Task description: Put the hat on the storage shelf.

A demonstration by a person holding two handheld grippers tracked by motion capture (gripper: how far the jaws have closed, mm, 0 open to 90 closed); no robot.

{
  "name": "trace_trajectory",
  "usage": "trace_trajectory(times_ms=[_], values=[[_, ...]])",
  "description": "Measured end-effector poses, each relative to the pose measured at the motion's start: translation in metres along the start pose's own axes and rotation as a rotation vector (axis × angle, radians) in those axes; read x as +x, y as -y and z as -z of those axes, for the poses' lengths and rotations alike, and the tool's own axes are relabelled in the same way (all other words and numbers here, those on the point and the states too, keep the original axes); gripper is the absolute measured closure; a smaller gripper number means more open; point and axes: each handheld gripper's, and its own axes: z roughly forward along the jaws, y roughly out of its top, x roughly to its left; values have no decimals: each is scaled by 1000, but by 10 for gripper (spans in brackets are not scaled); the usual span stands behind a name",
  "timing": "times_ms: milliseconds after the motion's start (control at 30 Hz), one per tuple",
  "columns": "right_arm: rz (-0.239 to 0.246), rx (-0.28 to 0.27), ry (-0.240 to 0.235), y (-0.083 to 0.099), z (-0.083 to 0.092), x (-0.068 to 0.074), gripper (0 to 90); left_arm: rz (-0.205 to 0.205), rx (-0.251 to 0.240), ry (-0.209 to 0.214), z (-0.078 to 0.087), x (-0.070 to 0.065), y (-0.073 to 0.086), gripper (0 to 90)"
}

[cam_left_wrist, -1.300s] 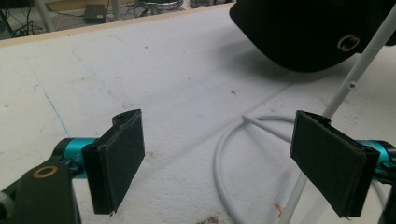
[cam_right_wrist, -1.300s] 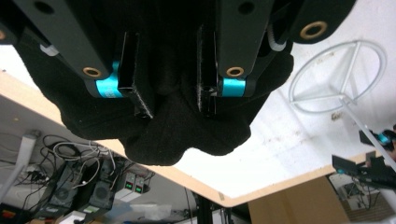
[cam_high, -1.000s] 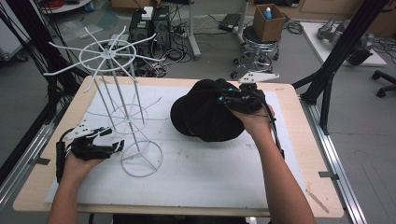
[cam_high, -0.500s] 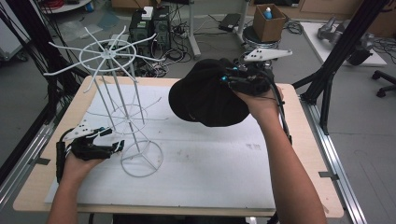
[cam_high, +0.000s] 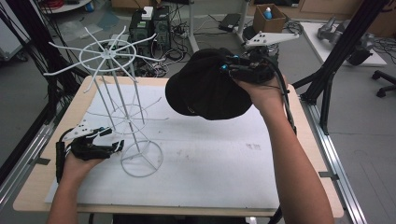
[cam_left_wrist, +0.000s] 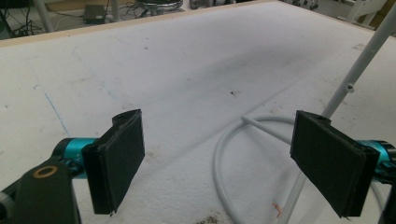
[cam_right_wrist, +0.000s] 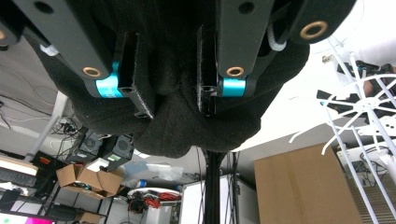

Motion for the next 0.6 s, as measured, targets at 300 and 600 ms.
trace_trajectory(times_ms=[300,600], values=[[-44,-6,-57,-11,9,-4,705,0,3,1,0,0,0,179],[-41,-28,-116,-36,33,-8,705,4,2,1,0,0,0,179]])
